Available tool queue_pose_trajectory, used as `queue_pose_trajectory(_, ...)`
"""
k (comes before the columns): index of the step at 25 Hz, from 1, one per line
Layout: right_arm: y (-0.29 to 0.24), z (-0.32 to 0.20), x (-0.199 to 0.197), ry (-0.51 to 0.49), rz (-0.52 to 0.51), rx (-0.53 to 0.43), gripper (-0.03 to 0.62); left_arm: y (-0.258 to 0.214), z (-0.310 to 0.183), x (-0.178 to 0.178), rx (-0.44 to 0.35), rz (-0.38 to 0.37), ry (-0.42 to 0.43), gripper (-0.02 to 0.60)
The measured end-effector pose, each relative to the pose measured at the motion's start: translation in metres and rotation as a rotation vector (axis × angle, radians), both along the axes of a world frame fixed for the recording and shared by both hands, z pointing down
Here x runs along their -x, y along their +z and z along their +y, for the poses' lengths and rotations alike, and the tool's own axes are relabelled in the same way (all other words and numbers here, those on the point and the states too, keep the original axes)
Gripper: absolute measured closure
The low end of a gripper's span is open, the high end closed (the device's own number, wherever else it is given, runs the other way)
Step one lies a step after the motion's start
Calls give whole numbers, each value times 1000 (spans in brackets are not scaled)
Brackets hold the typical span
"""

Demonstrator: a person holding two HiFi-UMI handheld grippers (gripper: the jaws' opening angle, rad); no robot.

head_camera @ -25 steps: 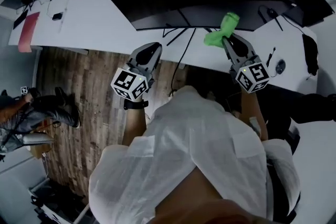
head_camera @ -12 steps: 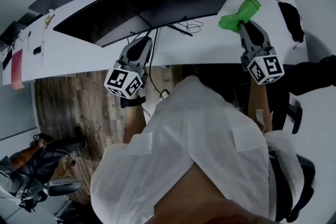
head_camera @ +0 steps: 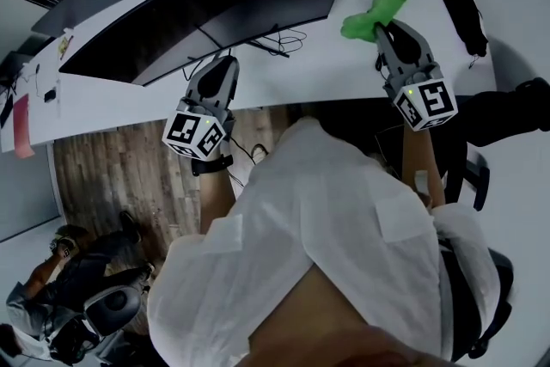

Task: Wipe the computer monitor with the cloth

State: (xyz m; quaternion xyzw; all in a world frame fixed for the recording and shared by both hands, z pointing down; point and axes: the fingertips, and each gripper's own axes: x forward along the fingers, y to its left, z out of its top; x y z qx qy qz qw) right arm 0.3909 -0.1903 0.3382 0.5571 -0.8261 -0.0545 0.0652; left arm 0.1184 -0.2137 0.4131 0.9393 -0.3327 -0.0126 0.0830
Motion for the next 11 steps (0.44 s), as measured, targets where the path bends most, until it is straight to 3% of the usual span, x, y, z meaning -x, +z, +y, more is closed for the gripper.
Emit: queue_pose_trajectory(11, 1, -12, -17, -40, 22, -10, 376, 6, -5, -32, 13, -10, 1, 549)
